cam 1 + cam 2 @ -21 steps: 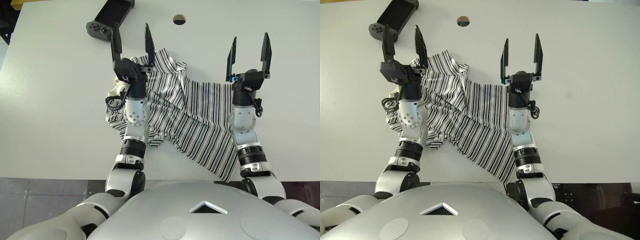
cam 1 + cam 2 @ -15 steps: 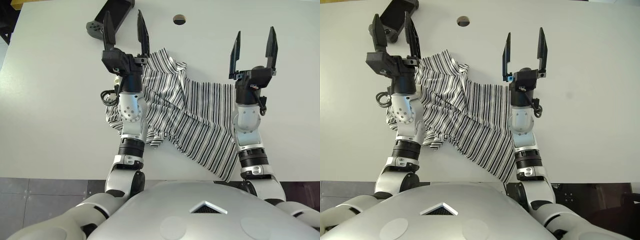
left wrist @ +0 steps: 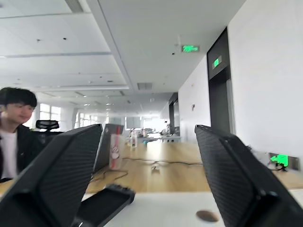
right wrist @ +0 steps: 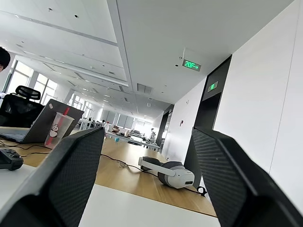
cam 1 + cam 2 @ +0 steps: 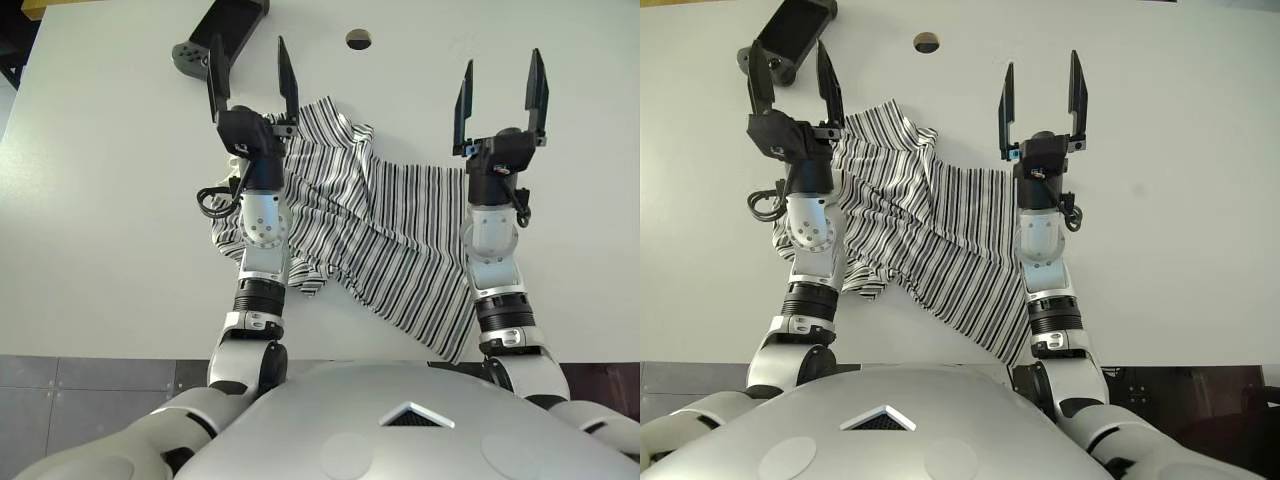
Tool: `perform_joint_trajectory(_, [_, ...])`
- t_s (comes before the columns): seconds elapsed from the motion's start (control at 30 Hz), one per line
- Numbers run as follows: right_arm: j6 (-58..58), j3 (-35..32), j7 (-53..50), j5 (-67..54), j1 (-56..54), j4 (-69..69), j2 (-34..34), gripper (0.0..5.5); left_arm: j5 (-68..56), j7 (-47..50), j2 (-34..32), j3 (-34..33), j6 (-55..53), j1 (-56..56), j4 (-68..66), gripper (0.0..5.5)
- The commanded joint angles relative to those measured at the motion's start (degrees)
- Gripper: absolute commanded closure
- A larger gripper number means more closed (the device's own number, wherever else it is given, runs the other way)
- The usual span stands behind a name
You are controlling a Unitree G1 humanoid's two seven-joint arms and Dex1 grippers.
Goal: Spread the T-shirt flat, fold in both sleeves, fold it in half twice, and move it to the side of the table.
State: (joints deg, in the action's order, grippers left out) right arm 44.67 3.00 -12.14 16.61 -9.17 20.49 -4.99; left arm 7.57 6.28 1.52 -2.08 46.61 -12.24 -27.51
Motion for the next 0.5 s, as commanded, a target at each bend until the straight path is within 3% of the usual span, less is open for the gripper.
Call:
perform_joint_trajectory(0.03, [0.44, -0.31, -1.32, 0.36, -0.72, 2.54, 0.35, 2.06, 3.72, 1.43, -0.96, 1.30, 1.81, -0.53, -2.68, 1.67])
perform_joint_trajectory(0.13, [0.97, 0.13, -1.50, 0.45, -0.93, 3.55, 0.44, 2.06, 3.28, 1.45, -0.79, 1.61, 3.14, -0.11, -3.32, 1.33])
perform_joint_trajectory(0.5, [0.68, 0.89, -0.49, 0.69, -0.90, 2.86, 0.21, 2.06, 0.06, 0.22, -0.04, 2.29, 2.68, -0.42, -1.21, 1.33])
